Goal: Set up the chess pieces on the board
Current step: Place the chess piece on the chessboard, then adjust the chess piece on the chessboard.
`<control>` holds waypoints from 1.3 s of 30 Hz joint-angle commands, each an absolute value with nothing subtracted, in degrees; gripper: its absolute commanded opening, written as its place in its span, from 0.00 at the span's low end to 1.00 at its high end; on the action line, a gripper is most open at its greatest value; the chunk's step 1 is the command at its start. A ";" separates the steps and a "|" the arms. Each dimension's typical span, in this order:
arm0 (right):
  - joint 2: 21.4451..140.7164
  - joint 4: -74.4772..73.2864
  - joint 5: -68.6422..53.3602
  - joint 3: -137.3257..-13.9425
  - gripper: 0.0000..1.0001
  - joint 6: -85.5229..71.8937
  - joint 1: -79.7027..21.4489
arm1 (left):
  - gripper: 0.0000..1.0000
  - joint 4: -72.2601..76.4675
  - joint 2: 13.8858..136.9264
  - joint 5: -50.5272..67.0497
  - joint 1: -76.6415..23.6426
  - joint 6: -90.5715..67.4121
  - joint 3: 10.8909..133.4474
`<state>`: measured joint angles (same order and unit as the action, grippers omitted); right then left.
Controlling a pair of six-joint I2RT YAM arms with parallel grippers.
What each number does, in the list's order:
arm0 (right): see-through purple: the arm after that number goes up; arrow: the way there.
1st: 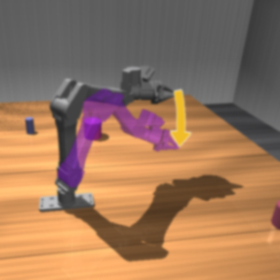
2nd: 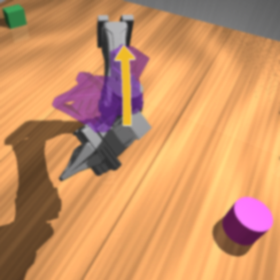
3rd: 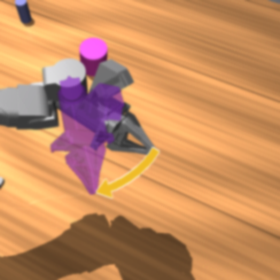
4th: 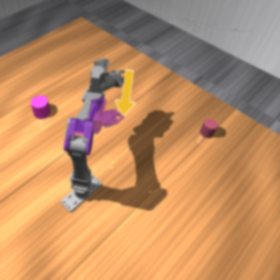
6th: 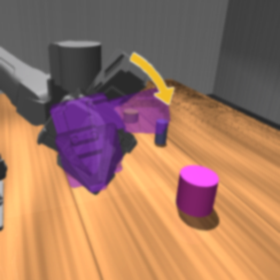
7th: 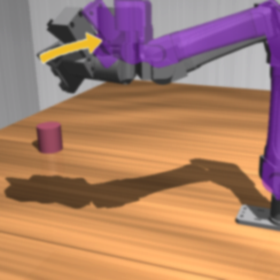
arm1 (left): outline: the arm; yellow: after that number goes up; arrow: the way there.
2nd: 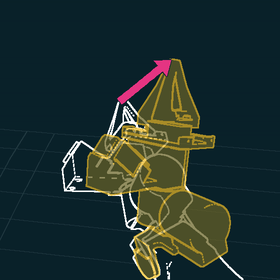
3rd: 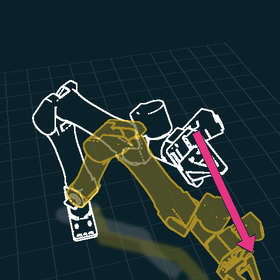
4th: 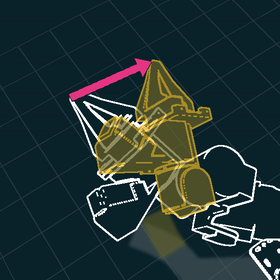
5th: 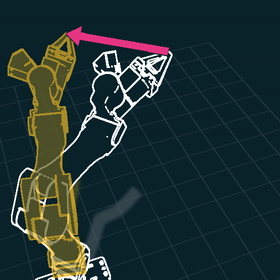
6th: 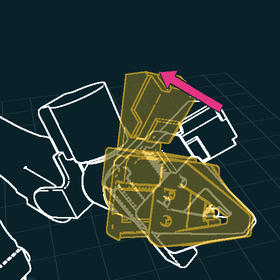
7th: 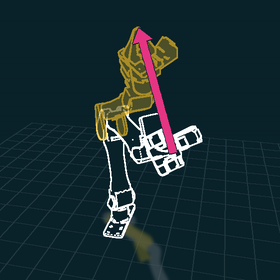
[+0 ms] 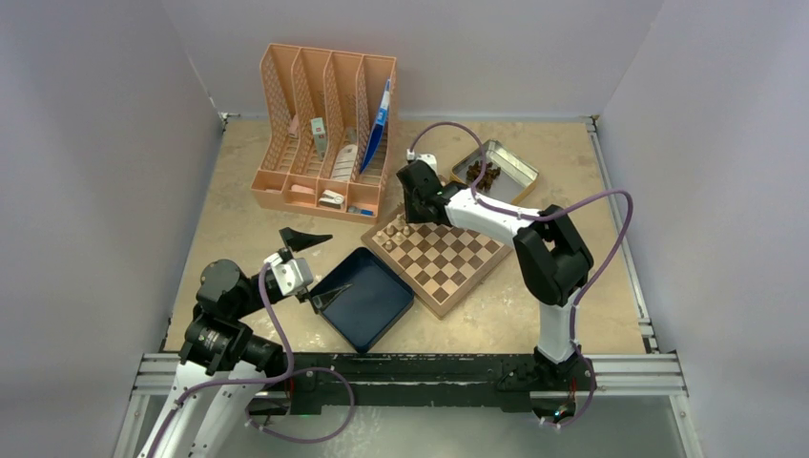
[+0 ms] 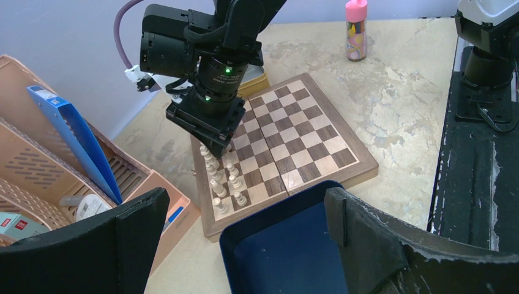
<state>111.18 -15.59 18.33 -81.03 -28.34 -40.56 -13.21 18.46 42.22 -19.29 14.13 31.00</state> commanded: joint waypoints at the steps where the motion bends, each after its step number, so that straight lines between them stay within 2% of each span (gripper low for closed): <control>1: 110.82 -13.21 18.06 -81.21 0.38 -27.62 -39.87 | 1.00 -12.27 18.32 43.15 -19.51 14.70 30.94; 18: 108.56 -13.10 13.04 -81.27 0.38 -28.10 -39.65 | 1.00 -12.39 18.52 43.17 -19.51 14.94 31.01; 24: 106.32 -14.70 14.52 -81.55 0.38 -28.15 -39.65 | 1.00 -12.39 18.52 43.24 -19.45 14.94 30.96; 31: 104.53 -15.27 17.49 -80.64 0.31 -27.53 -39.55 | 1.00 -12.51 18.33 43.37 -19.50 15.19 30.98; 39: 106.08 -15.12 19.82 -80.16 0.31 -27.16 -39.14 | 1.00 -12.80 18.22 42.81 -19.50 15.24 31.01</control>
